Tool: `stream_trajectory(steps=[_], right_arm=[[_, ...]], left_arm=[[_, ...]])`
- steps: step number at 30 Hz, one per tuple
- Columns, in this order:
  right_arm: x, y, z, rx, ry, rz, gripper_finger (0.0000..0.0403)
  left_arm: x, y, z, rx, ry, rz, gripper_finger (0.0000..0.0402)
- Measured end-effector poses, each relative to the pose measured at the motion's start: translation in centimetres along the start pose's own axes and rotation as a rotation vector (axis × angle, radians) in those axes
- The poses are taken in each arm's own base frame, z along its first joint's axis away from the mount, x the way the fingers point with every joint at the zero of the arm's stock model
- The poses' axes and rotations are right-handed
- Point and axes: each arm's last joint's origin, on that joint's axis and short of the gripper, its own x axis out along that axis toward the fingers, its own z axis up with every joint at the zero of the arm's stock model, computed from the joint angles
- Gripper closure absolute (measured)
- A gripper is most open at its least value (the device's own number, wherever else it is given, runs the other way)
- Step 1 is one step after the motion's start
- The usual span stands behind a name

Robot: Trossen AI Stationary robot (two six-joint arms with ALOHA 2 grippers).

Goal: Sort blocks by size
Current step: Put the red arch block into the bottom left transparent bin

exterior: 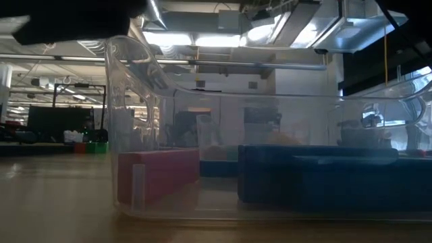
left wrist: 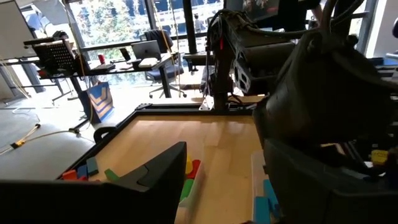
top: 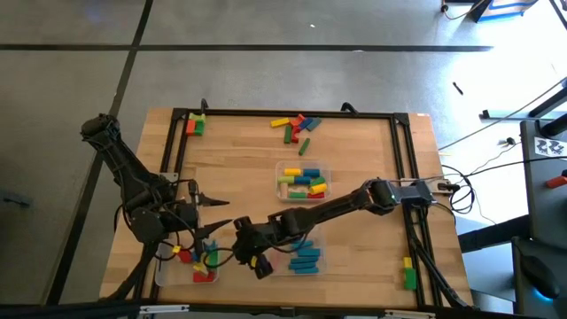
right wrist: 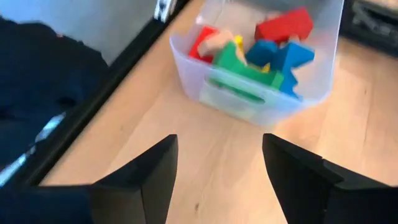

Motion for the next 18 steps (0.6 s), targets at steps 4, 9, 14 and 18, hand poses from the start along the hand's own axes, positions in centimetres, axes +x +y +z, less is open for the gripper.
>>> stream_trajectory(steps=[4, 9, 14, 18], right_arm=[[-0.9, -0.7, -0.2, 0.008, 0.041, 0.022, 0.0171], [-2.8, -2.2, -2.1, 0.072, 0.125, 0.078, 0.0171], [-6.5, -3.4, -2.9, 0.096, 0.079, 0.019, 0.0171], [-10.5, -3.6, -4.3, 0.116, 0.04, -0.071, 0.0171]], left_arm=[[0.0, 0.0, 0.0, 0.0, 0.0, 0.0, 0.0192], [0.0, 0.0, 0.0, -0.011, -0.002, 0.013, 0.0192], [0.1, 0.1, 0.0, 0.014, -0.004, 0.041, 0.0192], [0.1, 0.2, 0.0, 0.016, -0.005, 0.055, 0.0192]])
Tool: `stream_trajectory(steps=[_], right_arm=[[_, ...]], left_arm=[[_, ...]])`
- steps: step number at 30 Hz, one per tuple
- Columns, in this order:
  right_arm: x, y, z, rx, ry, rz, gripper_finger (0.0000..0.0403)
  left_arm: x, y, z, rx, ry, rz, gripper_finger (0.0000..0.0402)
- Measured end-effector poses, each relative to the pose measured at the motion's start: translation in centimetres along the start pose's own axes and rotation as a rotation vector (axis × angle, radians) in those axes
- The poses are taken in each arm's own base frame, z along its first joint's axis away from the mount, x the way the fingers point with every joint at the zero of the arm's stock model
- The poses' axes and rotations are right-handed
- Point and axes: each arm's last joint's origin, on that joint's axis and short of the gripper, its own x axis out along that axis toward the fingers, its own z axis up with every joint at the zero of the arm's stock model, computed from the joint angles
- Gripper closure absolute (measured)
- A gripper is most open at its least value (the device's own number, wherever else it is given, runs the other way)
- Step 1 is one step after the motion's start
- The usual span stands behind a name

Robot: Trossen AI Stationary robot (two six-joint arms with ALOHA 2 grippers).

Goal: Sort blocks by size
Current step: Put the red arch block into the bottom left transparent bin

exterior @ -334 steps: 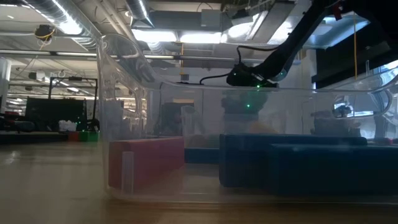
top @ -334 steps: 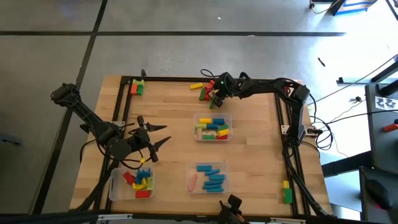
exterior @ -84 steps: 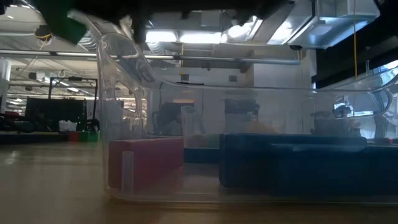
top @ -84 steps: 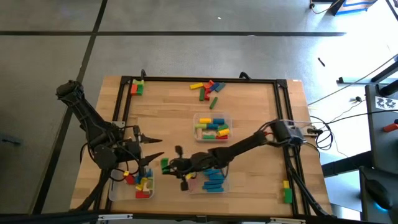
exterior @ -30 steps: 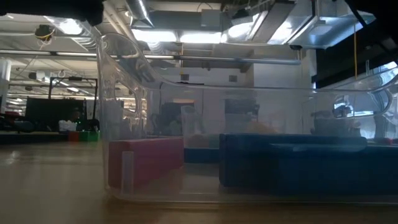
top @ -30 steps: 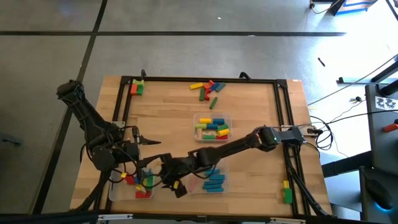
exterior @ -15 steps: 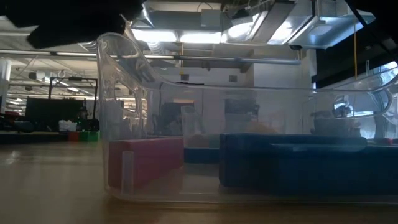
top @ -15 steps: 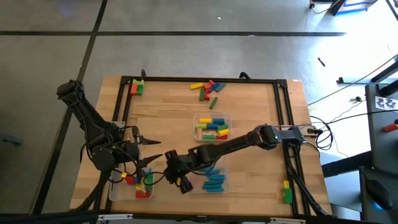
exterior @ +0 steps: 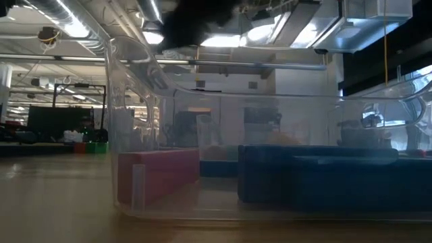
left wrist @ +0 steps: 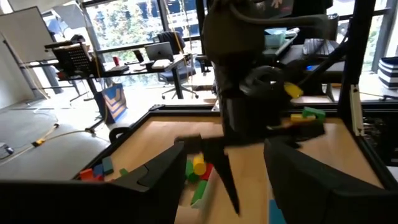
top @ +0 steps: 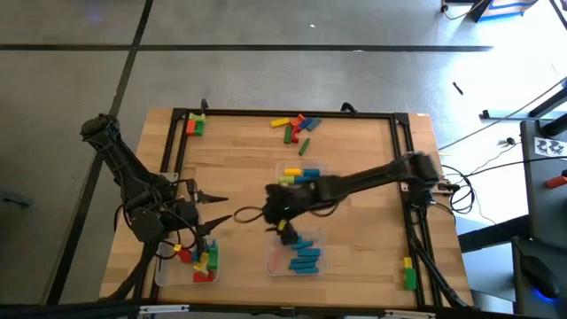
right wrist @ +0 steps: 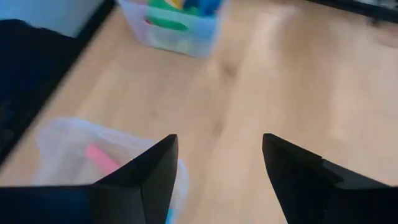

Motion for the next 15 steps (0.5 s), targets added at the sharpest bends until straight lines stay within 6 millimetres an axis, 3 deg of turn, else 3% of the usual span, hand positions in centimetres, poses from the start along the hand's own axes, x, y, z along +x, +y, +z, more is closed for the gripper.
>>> stream_trajectory(steps=[7, 12, 15], right_arm=[[-7.6, -0.7, -3.6, 0.052, -0.099, -0.299, 0.0171], [-11.0, -2.2, -7.3, 0.18, -0.068, -0.529, 0.0171], [-11.9, -3.5, -9.6, 0.254, -0.039, -0.641, 0.0171]], left_arm=[[0.5, 0.3, -0.1, -0.014, 0.005, 0.038, 0.0192], [1.4, 0.6, -0.4, -0.032, 0.022, 0.083, 0.0192], [2.1, 0.8, -0.8, -0.039, 0.039, 0.119, 0.0192]])
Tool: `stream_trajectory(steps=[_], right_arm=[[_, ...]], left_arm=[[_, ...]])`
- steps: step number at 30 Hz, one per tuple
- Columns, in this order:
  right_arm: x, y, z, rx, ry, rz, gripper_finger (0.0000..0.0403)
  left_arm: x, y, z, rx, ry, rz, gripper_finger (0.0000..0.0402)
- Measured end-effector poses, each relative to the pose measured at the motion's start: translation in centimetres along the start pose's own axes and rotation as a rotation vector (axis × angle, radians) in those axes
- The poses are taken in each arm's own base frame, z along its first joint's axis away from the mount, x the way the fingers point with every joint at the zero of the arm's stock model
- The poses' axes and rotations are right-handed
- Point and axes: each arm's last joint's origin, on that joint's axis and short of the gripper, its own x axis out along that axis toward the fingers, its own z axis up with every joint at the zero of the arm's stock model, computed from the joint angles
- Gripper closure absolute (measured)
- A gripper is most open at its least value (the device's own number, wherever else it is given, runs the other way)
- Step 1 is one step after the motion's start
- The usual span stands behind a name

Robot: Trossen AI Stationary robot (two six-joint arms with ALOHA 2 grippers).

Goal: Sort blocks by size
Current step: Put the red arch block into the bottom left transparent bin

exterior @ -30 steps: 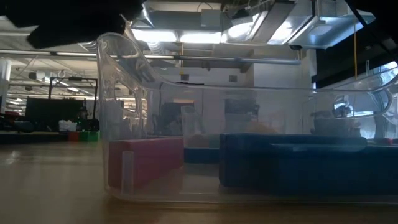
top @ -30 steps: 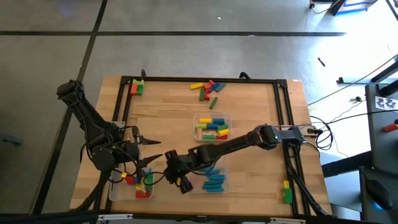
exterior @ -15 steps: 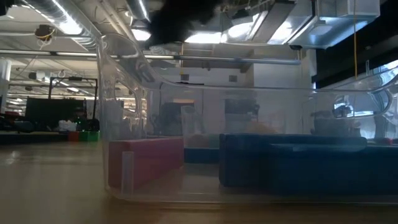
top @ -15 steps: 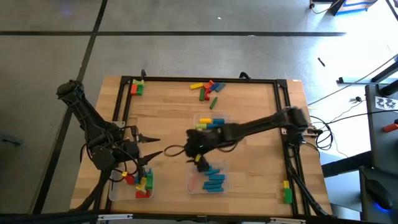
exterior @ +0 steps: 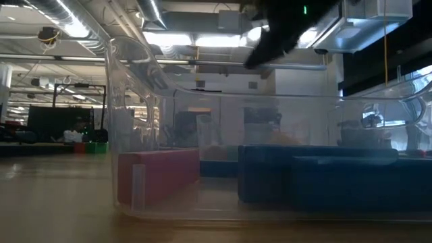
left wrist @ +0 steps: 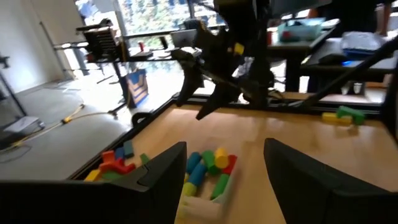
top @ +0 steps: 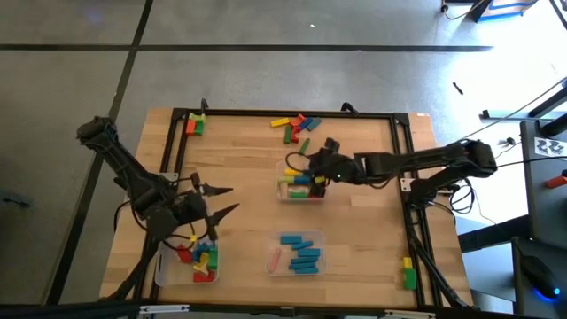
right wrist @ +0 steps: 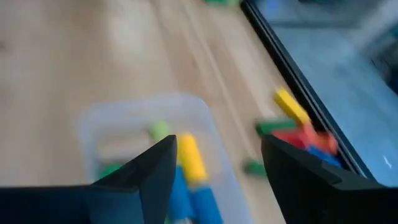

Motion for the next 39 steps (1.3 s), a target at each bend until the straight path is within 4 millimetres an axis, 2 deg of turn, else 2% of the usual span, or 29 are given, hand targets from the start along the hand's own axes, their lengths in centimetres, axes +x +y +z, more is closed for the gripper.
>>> stream_trajectory(steps=[3, 9, 19, 28, 33, 39], right_arm=[[1.2, -1.8, -1.9, 0.055, 0.07, -0.065, 0.0171], [3.9, -5.0, -4.3, 0.184, 0.135, -0.164, 0.0171], [7.5, -9.3, -5.2, 0.337, 0.078, -0.234, 0.0171], [10.5, -12.9, -7.5, 0.537, 0.095, -0.193, 0.0171], [11.3, -14.9, -8.3, 0.587, 0.072, -0.157, 0.0171], [10.8, -17.0, -8.5, 0.55, 0.063, -0.134, 0.0171]], left_arm=[[0.6, 0.4, -0.2, -0.012, 0.013, 0.033, 0.0192], [1.8, 1.2, -1.0, -0.033, 0.062, 0.078, 0.0192], [3.4, 1.7, -1.6, -0.023, 0.12, 0.099, 0.0192], [4.5, 2.5, -2.0, -0.008, 0.147, 0.16, 0.0192], [4.9, 3.0, -2.4, -0.017, 0.171, 0.196, 0.0192], [5.6, 3.7, -2.6, -0.047, 0.186, 0.236, 0.0192]])
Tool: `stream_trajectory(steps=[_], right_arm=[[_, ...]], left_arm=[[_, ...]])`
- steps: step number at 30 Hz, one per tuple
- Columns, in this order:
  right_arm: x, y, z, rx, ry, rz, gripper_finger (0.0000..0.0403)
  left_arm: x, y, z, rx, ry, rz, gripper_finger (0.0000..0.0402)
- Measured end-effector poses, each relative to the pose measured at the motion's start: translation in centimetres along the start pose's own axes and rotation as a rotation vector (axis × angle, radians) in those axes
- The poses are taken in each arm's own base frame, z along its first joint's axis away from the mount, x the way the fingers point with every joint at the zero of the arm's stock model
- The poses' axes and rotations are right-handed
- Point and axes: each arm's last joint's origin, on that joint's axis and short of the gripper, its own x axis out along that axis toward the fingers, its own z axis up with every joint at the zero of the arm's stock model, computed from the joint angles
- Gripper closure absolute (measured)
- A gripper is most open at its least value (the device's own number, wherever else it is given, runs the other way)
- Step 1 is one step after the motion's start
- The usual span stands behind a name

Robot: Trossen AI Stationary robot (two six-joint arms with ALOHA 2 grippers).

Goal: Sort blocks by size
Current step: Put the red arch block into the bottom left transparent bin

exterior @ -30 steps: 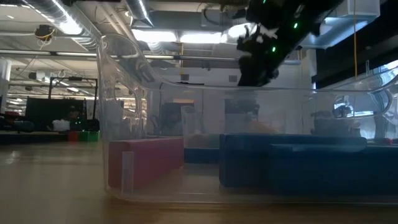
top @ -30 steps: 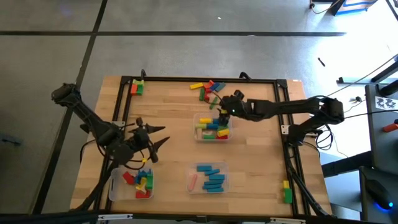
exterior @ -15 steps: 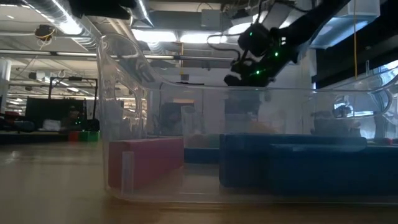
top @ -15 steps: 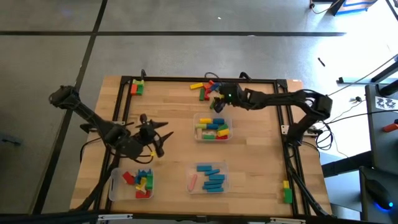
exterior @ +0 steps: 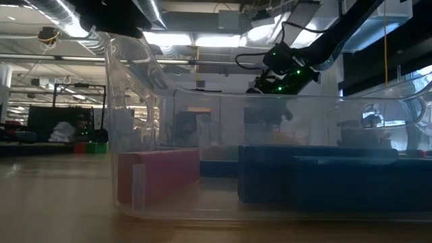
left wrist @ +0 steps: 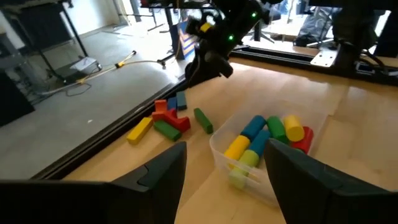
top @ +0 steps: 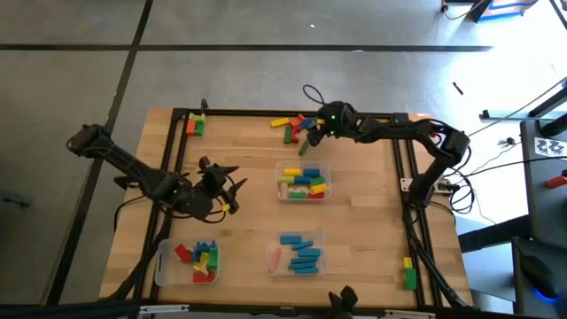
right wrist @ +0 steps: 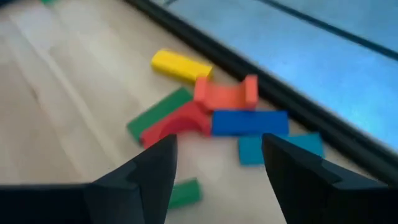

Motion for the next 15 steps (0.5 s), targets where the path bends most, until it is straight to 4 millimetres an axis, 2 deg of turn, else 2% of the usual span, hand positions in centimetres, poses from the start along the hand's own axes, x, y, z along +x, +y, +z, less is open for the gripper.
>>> stream_trajectory(steps=[5, 11, 15], right_arm=[[0.5, -0.4, 0.6, 0.029, -0.07, 0.033, 0.0171], [1.4, -0.2, 0.3, 0.069, -0.08, 0.059, 0.0171], [2.4, 0.9, -0.3, 0.119, -0.085, 0.093, 0.0171]], left_arm=[[1.4, 0.1, -0.3, -0.002, 0.024, 0.053, 0.0192], [3.9, 0.8, -0.5, 0.012, 0.076, 0.115, 0.0192], [4.9, 1.1, -0.8, 0.024, 0.115, 0.115, 0.0192]])
